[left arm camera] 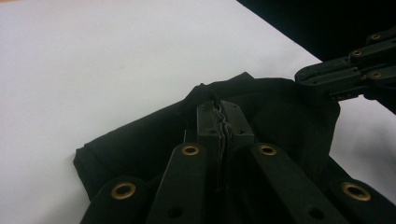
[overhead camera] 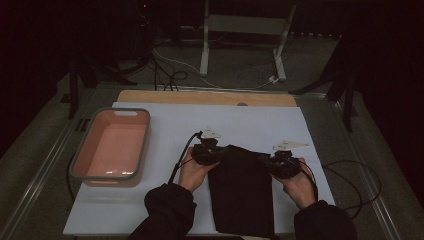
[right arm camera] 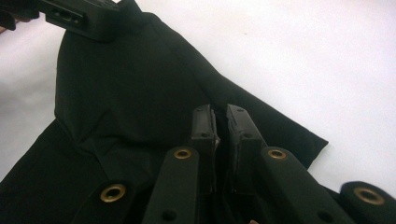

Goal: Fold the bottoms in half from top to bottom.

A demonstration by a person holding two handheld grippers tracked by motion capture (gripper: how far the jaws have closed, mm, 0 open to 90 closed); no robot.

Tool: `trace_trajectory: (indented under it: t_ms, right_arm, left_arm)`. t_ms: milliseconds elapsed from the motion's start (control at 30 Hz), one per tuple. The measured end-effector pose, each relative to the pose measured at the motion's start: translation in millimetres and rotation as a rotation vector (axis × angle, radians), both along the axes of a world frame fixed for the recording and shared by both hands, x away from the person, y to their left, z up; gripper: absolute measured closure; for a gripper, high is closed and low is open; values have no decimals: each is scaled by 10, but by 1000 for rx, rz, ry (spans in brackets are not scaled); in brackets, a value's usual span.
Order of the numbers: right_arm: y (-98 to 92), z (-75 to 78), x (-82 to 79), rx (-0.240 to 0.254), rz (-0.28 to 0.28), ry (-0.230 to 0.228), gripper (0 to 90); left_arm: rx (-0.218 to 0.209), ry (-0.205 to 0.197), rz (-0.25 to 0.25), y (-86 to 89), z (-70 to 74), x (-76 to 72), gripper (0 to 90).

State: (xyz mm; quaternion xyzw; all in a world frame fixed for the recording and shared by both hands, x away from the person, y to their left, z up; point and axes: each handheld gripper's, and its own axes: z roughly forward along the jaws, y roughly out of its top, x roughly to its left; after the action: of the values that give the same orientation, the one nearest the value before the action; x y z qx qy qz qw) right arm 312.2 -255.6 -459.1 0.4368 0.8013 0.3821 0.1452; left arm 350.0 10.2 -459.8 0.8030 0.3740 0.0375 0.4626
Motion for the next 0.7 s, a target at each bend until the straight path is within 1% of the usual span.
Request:
trace_trajectory:
  t_ms: [100, 167, 267, 433, 600, 633, 700]
  right_arm:
    - [-13, -9, -50, 7, 0, 0, 828]
    - [-13, -9, -50, 7, 0, 0, 828]
    - [-22, -25, -90, 13, 2, -2, 828]
    - [-46, -41, -134, 26, 2, 3, 827]
    - [-68, -42, -172, 27, 15, 5, 827]
    - [-59, -41, -182, 35, 14, 6, 827]
    - [-58, -34, -197, 30, 21, 3, 828]
  left_arm:
    - [-12, -2, -6, 22, 12, -37, 887]
    - [-15, -1, -8, 27, 16, -49, 887]
    - [-23, -2, -21, 36, 29, -102, 887]
    - [-49, 8, -29, 58, 34, -150, 887]
    - [-55, 5, -36, 80, 37, -202, 886]
    - [-55, 6, -38, 83, 36, -213, 886]
    - [-55, 6, -42, 86, 35, -233, 886]
